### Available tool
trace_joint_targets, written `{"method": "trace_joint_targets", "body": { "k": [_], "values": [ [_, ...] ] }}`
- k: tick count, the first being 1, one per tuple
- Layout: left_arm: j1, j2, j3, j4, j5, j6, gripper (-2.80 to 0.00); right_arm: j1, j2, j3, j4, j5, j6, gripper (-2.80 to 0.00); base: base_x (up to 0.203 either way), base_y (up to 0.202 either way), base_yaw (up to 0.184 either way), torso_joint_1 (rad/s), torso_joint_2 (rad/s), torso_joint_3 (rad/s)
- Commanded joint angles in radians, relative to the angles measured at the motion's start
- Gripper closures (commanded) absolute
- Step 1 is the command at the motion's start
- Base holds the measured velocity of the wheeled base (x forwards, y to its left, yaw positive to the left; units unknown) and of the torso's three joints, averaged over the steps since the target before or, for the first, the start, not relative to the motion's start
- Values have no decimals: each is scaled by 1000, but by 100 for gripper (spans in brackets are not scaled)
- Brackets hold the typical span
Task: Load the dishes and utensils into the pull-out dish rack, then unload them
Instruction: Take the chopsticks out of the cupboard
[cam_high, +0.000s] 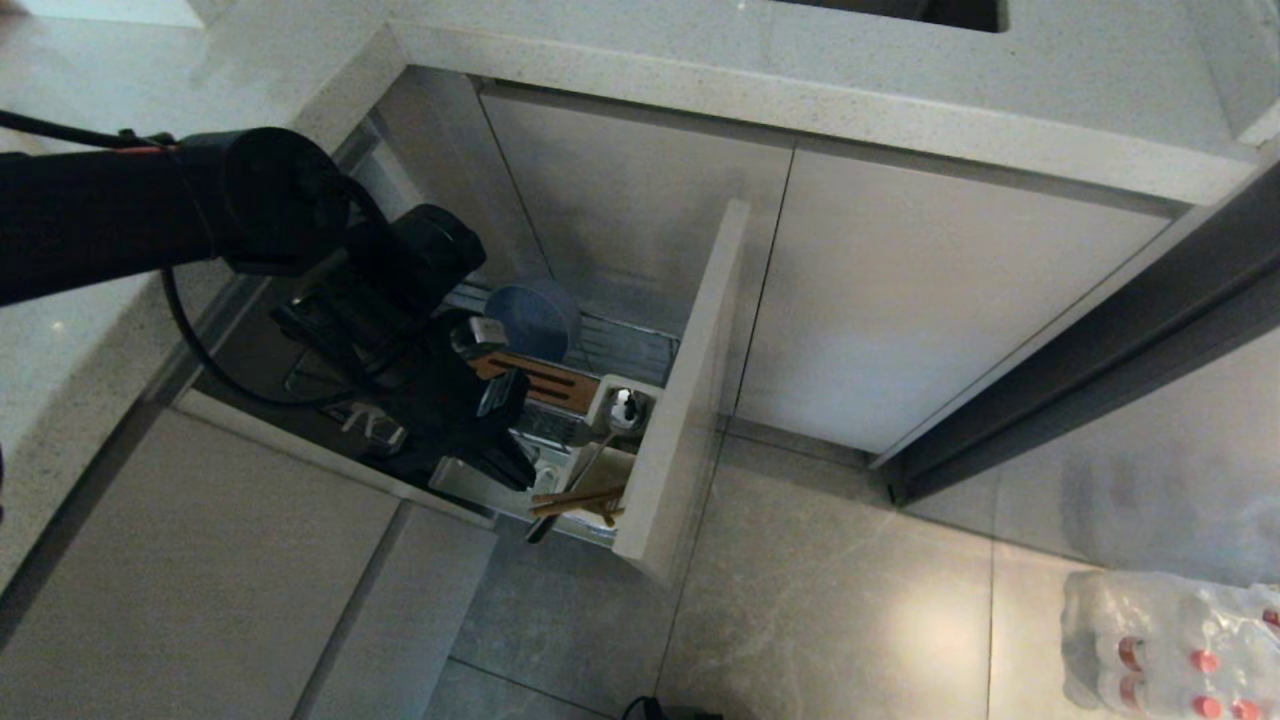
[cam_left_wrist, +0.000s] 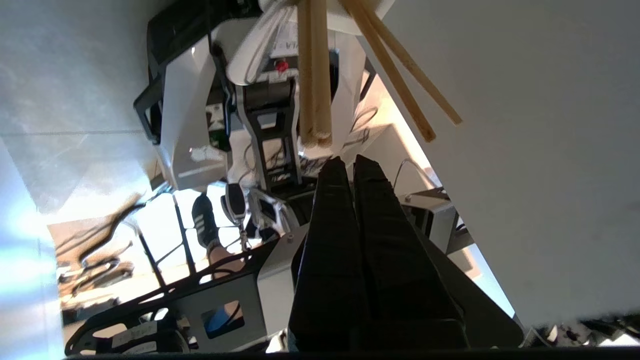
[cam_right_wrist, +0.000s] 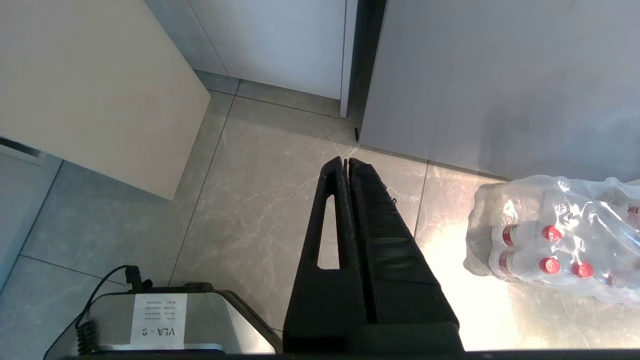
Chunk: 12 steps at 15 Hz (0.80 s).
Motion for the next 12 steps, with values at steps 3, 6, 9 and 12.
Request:
{"method": "trace_joint_targets", "body": {
  "k": [3,6,9,12],
  "values": [
    [-4,32,-1,0,0,-2,0,0,2,0,0,0,0,0,0,0,0,0,0,0],
    [-4,37,-1,-8,3,-1,0,0,2,0,0,0,0,0,0,0,0,0,0,0],
    [-1,45,-1,0,5,21,0,0,2,0,0,0,0,0,0,0,0,0,0,0],
    [2,45,-1,-2,19,21,-280,0,2,0,0,0,0,0,0,0,0,0,0,0]
  ]
}}
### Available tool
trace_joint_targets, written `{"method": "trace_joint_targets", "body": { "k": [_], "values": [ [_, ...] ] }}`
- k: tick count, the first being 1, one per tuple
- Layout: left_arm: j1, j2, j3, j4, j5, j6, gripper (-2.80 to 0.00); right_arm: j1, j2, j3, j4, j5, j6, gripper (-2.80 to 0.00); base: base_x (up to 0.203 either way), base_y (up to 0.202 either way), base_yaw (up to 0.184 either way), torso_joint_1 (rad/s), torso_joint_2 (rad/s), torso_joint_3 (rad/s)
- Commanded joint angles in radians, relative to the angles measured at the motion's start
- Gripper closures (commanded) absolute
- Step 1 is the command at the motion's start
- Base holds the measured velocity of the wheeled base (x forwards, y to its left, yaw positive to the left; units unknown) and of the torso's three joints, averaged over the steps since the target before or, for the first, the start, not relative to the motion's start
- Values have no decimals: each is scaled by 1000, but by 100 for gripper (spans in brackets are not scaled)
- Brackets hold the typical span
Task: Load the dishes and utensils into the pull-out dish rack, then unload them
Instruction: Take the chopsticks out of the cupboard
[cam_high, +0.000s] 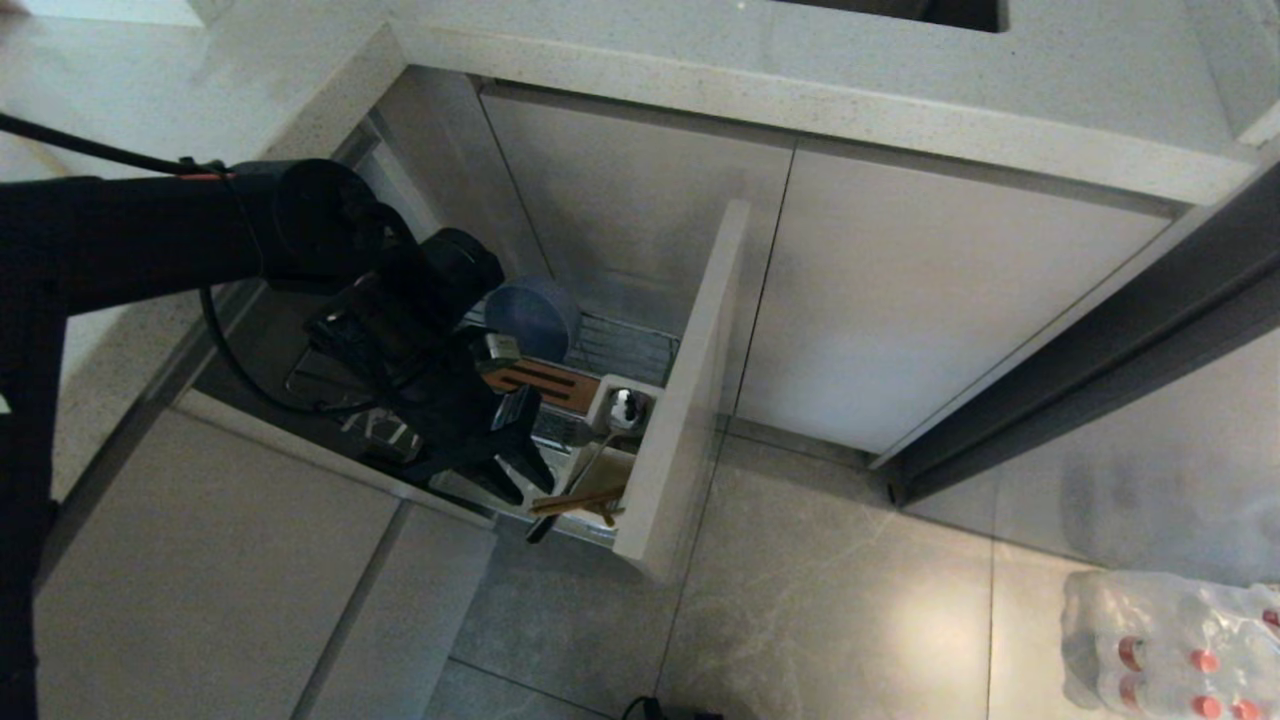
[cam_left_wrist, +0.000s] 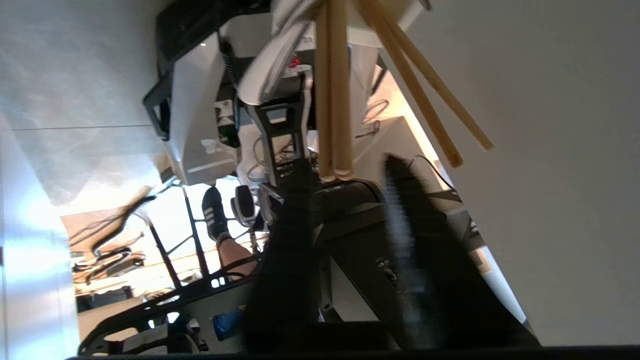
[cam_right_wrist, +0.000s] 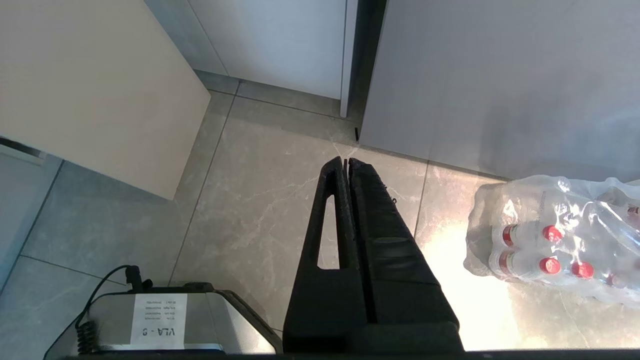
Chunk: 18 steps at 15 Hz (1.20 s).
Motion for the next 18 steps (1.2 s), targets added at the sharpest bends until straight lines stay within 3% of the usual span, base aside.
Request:
{"method": "trace_joint_targets", "body": {
  "k": [1,13,18],
  "values": [
    [1,-1,0,6,5,-2,-280,0,1,0,0,0,0,0,0,0,0,0,0,0],
    [-2,125,0,51,0,0,-280,0,2,0,0,0,0,0,0,0,0,0,0,0],
    [-5,145,-1,95,2,31,-280,0,2,0,0,0,0,0,0,0,0,0,0,0]
  ]
}}
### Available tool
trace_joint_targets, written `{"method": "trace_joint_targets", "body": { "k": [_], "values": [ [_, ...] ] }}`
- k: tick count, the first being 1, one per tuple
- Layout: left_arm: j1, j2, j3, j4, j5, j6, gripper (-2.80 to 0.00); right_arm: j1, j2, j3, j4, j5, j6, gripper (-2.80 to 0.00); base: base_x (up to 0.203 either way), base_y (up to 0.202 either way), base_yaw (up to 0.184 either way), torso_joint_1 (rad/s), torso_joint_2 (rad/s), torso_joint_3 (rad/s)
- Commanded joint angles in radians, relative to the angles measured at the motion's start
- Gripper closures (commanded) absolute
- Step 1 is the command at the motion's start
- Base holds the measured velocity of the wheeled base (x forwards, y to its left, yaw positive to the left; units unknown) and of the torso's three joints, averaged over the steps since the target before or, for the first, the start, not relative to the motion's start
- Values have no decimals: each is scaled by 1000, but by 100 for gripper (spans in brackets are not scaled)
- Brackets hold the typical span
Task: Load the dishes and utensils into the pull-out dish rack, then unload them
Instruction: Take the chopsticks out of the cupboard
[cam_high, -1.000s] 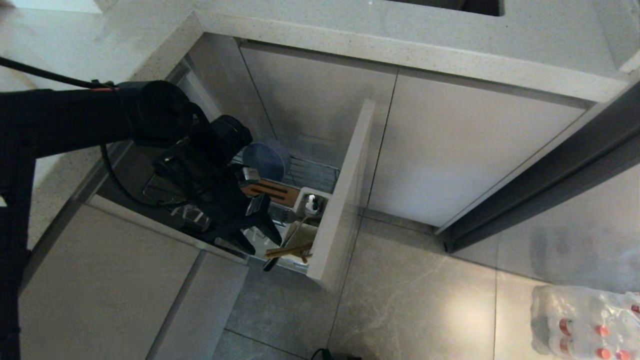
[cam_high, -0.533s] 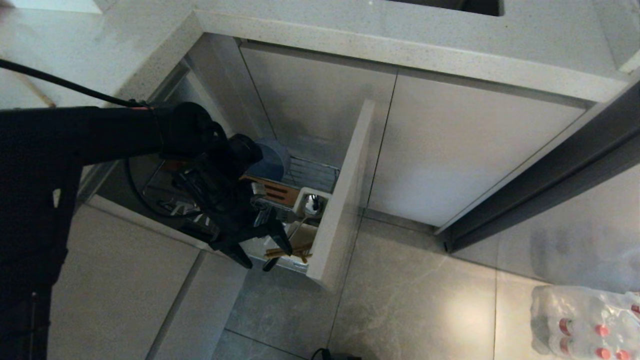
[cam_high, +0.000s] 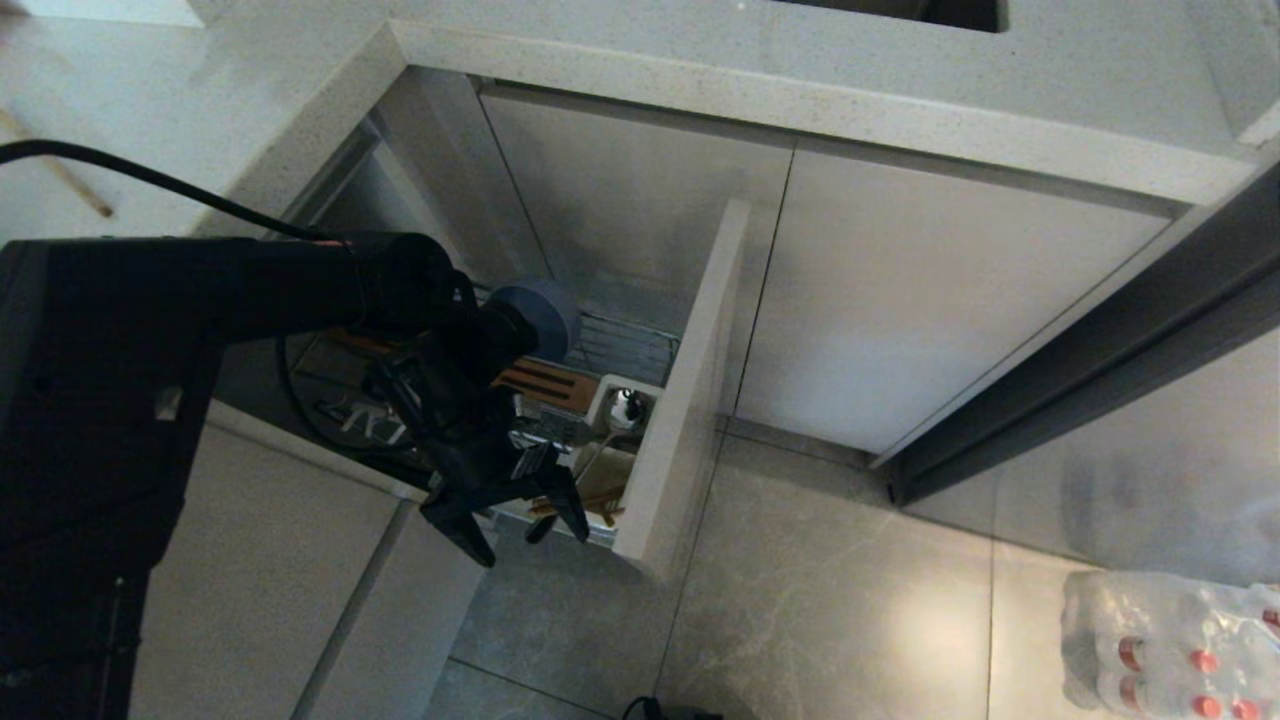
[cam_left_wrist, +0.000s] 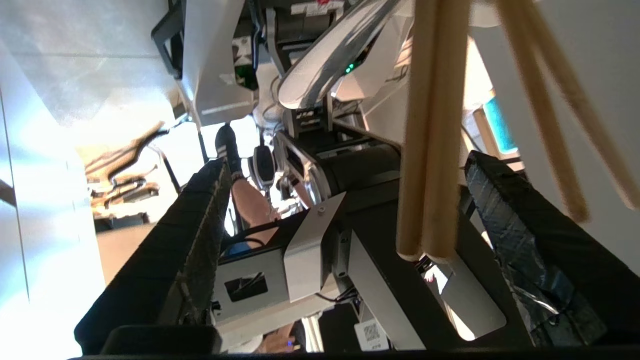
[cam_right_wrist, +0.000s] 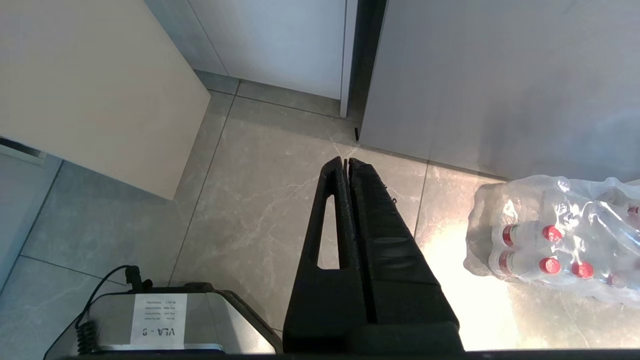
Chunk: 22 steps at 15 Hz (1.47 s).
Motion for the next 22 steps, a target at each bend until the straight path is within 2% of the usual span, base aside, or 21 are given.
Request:
{"method": "trace_joint_targets", "body": {
  "k": [1,22],
  "values": [
    [-1,12,0,12,-2,0,-280,0,2,0,0,0,0,0,0,0,0,0,0,0],
    [-22,91,-5,26,-7,8,-280,0,2,0,0,0,0,0,0,0,0,0,0,0]
  ]
}}
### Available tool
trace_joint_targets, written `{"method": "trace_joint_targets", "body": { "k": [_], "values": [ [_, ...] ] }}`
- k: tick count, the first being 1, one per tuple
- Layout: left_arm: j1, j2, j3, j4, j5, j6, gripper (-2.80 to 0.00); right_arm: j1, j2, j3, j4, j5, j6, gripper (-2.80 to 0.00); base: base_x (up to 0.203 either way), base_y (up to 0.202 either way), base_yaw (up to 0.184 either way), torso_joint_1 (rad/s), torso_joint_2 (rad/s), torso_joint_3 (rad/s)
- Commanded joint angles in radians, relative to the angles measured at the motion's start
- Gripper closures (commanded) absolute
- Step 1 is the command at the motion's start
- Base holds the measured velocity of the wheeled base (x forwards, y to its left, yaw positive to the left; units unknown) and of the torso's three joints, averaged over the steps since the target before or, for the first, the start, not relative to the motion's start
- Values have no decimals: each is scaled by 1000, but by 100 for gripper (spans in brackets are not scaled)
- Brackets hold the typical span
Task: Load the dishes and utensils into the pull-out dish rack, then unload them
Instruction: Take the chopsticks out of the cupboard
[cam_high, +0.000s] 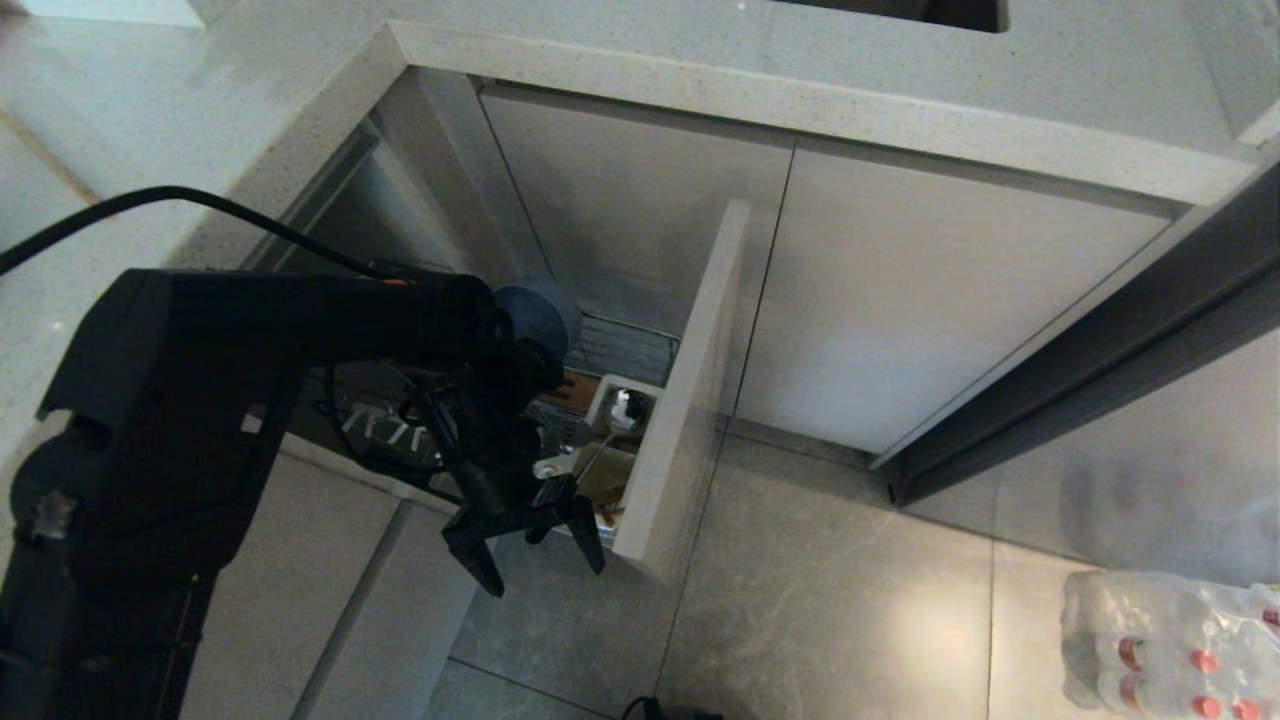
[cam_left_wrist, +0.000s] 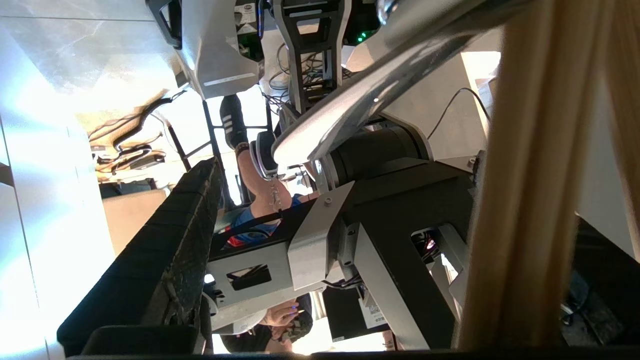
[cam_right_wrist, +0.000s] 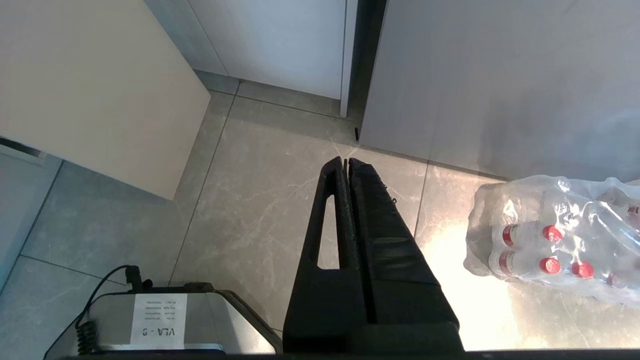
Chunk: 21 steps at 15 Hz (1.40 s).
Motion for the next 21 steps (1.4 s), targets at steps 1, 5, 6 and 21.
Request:
{"method": "trace_joint_targets", "body": {
  "k": [1,5,6,21],
  "values": [
    [-1,2,-2,8,-2,-2,-280,0,0,0,0,0,0,0,0,0,0,0,0,0],
    [-1,1,-12,13,-2,-4,0,0,2,0,0,0,0,0,0,0,0,0,0,0],
    [-1,0,-14,14,-2,-5,0,0,2,0,0,0,0,0,0,0,0,0,0,0],
    [-8,-79,-14,18,-6,-12,0,0,2,0,0,0,0,0,0,0,0,0,0,0]
  ]
}}
